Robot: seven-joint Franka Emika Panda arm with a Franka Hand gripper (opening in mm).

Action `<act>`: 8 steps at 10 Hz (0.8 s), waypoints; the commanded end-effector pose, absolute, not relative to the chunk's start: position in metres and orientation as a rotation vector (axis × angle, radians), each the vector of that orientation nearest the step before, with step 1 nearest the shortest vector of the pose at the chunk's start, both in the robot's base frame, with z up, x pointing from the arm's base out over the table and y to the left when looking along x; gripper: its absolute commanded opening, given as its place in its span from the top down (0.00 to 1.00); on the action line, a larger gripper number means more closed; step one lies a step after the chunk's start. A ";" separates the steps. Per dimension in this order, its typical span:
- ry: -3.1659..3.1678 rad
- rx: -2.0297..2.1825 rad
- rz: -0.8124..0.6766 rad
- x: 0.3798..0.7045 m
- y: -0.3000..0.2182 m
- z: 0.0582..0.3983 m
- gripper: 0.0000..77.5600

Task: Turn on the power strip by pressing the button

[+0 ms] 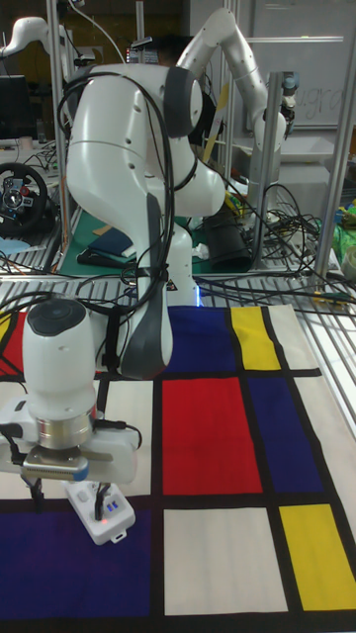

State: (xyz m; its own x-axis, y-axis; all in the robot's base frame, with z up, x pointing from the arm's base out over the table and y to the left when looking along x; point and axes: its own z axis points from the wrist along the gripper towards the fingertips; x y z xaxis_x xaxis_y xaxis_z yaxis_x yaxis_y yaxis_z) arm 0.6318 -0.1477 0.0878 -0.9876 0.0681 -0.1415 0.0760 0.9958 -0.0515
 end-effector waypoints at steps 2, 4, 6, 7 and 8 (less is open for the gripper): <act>3.023 0.191 -0.099 0.649 -0.140 0.145 0.00; 3.019 0.229 -0.099 0.652 -0.140 0.160 0.00; 3.022 0.244 -0.099 0.652 -0.138 0.169 0.00; 3.022 0.250 -0.101 0.650 -0.137 0.173 0.00; 3.055 0.260 -0.096 0.643 -0.135 0.181 0.00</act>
State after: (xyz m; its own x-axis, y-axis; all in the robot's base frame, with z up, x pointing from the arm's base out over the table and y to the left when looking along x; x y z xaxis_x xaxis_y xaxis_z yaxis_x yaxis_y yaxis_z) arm 0.6428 -0.1420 0.1367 -0.9854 0.1173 -0.1230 0.1247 0.9907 -0.0539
